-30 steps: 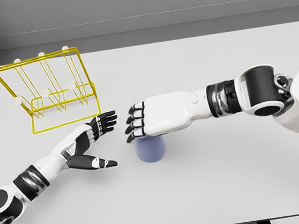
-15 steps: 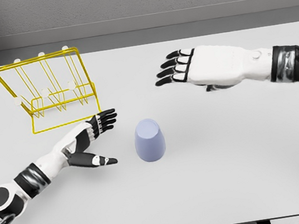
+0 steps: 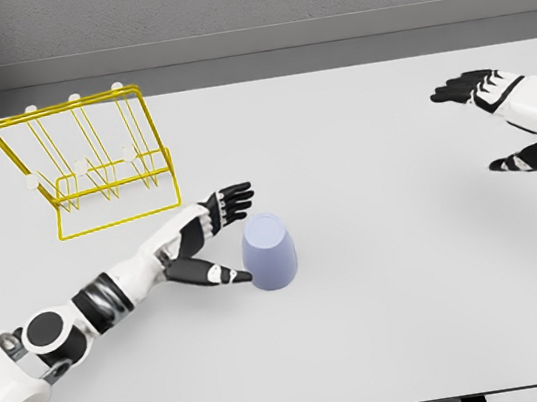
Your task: Place the cup on the cup holder with both arms
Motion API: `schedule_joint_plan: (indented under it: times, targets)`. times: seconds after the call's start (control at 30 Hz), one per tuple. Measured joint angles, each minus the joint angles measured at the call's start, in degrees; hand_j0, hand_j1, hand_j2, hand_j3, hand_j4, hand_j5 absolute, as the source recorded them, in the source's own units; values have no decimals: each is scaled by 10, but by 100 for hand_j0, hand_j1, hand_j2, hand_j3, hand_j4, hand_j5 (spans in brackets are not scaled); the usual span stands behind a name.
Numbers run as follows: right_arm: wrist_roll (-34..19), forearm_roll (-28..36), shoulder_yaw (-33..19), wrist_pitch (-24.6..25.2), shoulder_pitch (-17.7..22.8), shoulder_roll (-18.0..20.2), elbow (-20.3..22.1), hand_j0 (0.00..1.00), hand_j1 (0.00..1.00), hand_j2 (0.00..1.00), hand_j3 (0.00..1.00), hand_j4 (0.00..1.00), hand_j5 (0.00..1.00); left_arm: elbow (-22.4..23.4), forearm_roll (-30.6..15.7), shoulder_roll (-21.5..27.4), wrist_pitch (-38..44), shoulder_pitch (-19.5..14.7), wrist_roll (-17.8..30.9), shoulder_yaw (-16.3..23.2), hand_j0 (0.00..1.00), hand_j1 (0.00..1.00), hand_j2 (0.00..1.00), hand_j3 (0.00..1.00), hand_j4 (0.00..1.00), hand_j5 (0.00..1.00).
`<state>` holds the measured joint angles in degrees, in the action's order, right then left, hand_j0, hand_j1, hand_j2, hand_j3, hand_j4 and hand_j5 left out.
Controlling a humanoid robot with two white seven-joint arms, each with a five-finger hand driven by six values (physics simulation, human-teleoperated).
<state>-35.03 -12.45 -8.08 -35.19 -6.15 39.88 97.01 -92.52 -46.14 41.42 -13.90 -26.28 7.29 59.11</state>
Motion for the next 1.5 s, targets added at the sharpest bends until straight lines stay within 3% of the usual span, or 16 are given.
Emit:
schedule_joint_plan:
  times: [0.9, 1.03, 1.1, 1.5]
  targets:
    - [0, 2, -35, 0, 13, -10, -5, 100, 100, 100, 100, 100, 100, 18, -12, -44, 43, -11, -1, 14, 100, 100, 100, 100, 100, 100]
    - [0, 2, -37, 0, 16, -10, -5, 100, 100, 100, 100, 100, 100, 18, -15, -46, 42, -11, -2, 14, 66, 66, 66, 66, 66, 66]
    - [0, 2, -37, 0, 16, -10, -5, 100, 100, 100, 100, 100, 100, 18, -22, -47, 41, -11, -3, 13, 60, 60, 60, 60, 60, 60]
    - [0, 2, -38, 0, 16, -10, -4, 100, 100, 100, 100, 100, 100, 17, -35, -45, 36, -12, -5, 11, 59, 59, 59, 59, 59, 59]
